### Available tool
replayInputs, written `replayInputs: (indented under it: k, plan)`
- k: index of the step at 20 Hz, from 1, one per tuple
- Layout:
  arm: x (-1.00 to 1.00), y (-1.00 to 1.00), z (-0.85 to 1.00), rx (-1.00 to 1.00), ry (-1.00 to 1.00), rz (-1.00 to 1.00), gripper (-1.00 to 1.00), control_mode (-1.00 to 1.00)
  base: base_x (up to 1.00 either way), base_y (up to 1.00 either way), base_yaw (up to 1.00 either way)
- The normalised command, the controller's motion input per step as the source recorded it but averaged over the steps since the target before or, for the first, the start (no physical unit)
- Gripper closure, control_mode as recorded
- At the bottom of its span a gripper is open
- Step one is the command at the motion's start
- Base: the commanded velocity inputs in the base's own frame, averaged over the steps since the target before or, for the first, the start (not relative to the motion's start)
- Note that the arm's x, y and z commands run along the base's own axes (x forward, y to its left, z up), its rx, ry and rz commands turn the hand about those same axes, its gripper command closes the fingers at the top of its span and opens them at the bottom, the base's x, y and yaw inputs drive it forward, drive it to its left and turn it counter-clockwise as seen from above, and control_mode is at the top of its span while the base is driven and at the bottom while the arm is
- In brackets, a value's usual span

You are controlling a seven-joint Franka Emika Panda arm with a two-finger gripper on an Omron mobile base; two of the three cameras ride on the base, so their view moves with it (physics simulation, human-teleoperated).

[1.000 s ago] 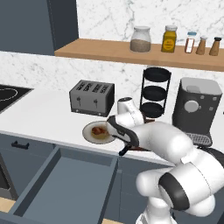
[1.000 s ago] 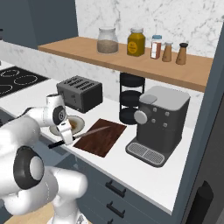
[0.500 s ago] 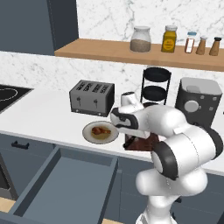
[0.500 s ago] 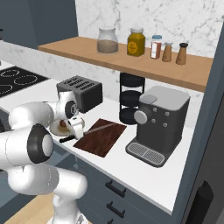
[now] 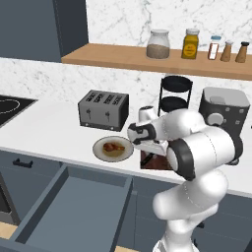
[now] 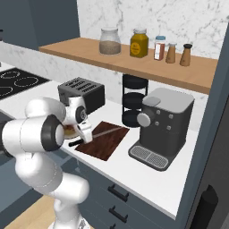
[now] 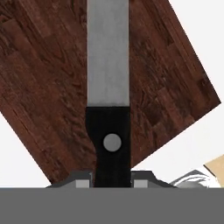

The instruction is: Pick up the knife from the drawer and place it on the cutting board. Then place the meat from the plate to the cutting board.

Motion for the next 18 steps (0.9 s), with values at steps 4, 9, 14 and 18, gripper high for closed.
replayInputs:
  k: [4,9,14,18]
  plan:
    - [0.29,-0.04,-0.42,0.0,-0.08,0.0,1.0,-1.0,0.0,0.0,0.0]
    - [0.11,-0.15,-0.29,0.0,-0.07,0.0,1.0,-1.0,0.0,0.0,0.0]
    - [0.0,-0.17,-0.14,0.0,-0.05,0.0,-1.0,-1.0,0.0,0.0,0.0]
    - [0.0,-0.14,-0.04,0.0,-0.08,0.0,-1.0,-1.0,0.0,0.0,0.0]
